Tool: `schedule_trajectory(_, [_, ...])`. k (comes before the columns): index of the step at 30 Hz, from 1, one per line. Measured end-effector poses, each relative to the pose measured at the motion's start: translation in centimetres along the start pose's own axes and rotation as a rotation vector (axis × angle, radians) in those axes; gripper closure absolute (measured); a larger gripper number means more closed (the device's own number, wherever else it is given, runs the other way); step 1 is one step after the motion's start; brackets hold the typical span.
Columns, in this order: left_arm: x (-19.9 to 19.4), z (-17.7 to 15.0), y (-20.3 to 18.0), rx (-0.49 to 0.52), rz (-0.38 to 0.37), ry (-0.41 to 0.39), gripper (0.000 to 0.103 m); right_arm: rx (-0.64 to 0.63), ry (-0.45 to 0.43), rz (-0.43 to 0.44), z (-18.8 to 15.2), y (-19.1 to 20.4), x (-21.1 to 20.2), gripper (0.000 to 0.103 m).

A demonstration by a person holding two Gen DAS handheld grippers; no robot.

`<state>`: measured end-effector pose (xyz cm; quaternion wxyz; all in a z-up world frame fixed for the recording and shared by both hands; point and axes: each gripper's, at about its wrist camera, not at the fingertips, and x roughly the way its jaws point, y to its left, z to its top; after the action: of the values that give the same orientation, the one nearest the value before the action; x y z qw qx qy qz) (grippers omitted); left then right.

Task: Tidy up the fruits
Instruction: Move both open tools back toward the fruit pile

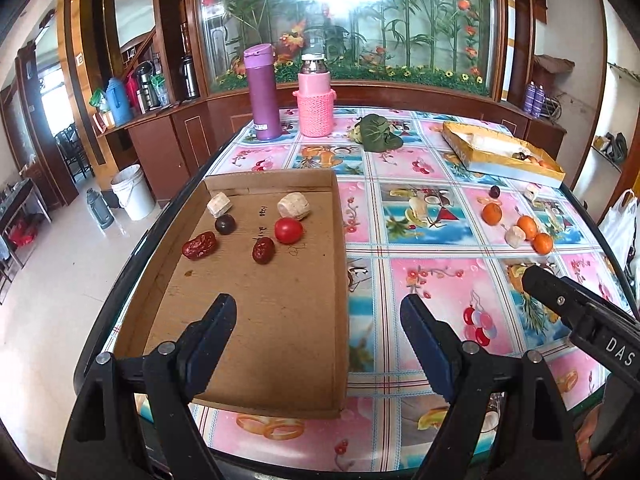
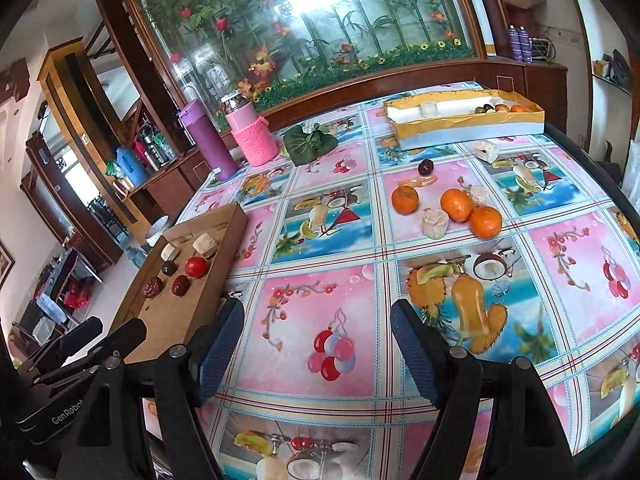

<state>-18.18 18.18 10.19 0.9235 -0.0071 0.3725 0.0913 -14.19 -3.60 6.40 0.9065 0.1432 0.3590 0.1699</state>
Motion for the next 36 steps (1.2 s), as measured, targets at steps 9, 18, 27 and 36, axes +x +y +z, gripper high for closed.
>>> schedule_trajectory(9, [0.7, -0.2, -0.8, 0.018, -0.016, 0.024, 0.02, 0.012, 0.023, -0.003, -0.2, -0.9, 0.7, 0.023])
schedule_trajectory(18, [2.6, -0.3, -1.2, 0.014, -0.084, 0.093, 0.019, 0.114, 0.033, -0.103, 1.9, -8.5, -0.3, 0.023])
schedule_trajectory(27, [5.4, 0.7, -3.5, 0.025, -0.151, 0.139, 0.02, 0.128, 0.13, -0.257, 4.6, -17.5, 0.3, 0.023])
schedule_trajectory(36, [8.3, 2.9, -8.6, 0.115, -0.283, 0.167, 0.02, -0.071, 0.219, -0.199, 6.7, -14.9, 7.0, 0.042])
